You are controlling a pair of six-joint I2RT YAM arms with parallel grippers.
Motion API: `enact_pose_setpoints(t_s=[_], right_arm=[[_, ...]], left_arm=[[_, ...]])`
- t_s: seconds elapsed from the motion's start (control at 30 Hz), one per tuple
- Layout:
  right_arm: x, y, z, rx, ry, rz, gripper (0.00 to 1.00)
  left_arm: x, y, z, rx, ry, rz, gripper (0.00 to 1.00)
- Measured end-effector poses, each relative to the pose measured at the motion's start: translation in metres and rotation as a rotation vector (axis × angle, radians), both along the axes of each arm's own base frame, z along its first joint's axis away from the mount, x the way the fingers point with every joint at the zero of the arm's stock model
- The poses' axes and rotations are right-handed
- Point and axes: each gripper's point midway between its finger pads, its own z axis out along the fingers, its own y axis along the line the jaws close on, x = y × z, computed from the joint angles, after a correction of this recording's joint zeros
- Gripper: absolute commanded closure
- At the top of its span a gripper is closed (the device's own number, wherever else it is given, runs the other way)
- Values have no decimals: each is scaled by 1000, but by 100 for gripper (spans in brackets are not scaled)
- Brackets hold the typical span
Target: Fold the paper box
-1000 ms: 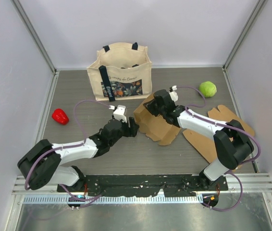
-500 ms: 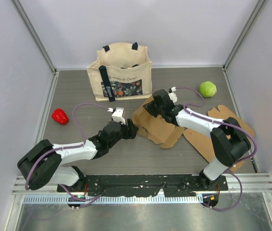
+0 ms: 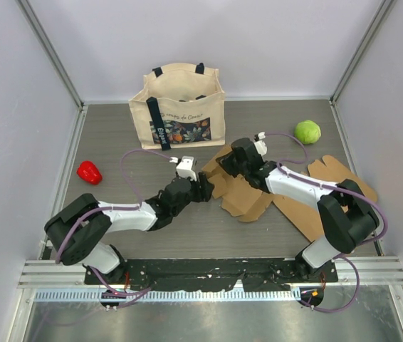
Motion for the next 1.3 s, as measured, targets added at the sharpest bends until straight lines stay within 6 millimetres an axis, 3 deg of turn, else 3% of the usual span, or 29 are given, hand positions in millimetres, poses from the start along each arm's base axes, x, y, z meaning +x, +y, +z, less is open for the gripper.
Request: enact_pose_setpoints(t_s=[0.4,0.8,1.03,1.3], right_arm=[[-21,-20,1,81,-136,-20,99],[-28,-26,15,204,-256,-77,99],[-21,-17,3,212,-177,-113,99],[-11,-4,-3,178,-129,-107,99]], left_arm=[[-3,-24,-3,121,-93,86,47],[1,-9,-8,177,-121,189,45],[7,6,-24,273,-146,264,46],[13,4,-15,283,-200,271,35]])
